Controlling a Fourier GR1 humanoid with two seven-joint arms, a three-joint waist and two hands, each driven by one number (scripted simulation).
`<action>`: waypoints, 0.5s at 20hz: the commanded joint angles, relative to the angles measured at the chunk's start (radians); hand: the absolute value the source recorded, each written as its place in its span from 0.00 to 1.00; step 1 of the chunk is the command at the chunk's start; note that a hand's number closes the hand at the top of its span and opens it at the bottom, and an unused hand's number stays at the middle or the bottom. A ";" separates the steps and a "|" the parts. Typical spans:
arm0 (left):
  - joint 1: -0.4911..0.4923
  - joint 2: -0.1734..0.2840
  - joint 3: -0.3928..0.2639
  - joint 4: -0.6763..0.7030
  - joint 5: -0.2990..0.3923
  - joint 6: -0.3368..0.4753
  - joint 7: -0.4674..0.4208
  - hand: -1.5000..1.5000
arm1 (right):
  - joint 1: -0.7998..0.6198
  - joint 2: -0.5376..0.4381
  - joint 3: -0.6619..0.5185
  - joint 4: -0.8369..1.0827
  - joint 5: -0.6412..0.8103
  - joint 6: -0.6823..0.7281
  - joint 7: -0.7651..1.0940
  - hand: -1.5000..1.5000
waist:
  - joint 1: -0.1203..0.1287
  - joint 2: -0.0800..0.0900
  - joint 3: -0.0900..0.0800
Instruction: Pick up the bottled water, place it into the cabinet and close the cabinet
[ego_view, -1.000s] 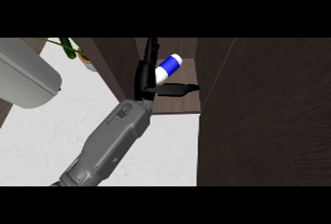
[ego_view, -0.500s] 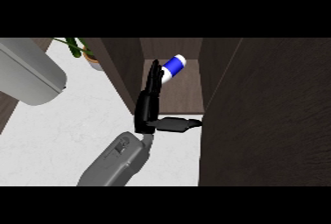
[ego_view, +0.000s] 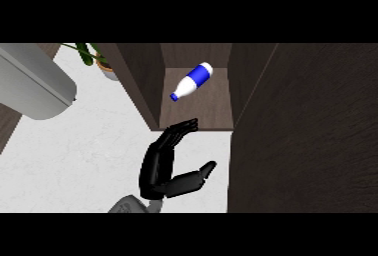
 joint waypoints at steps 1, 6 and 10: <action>0.059 0.061 -0.038 -0.126 -0.014 -0.028 0.048 1.00 | 0.006 -0.004 0.013 -0.168 0.054 -0.031 0.075 1.00 | 0.002 0.002 0.000; 0.211 0.201 -0.045 -0.252 -0.015 -0.078 0.023 1.00 | 0.062 -0.049 0.012 -0.212 -0.006 0.043 0.091 1.00 | -0.001 -0.001 -0.001; 0.295 0.306 -0.018 -0.380 0.003 -0.115 0.039 1.00 | 0.043 -0.031 0.049 -0.164 0.082 0.101 0.069 1.00 | 0.004 0.000 0.000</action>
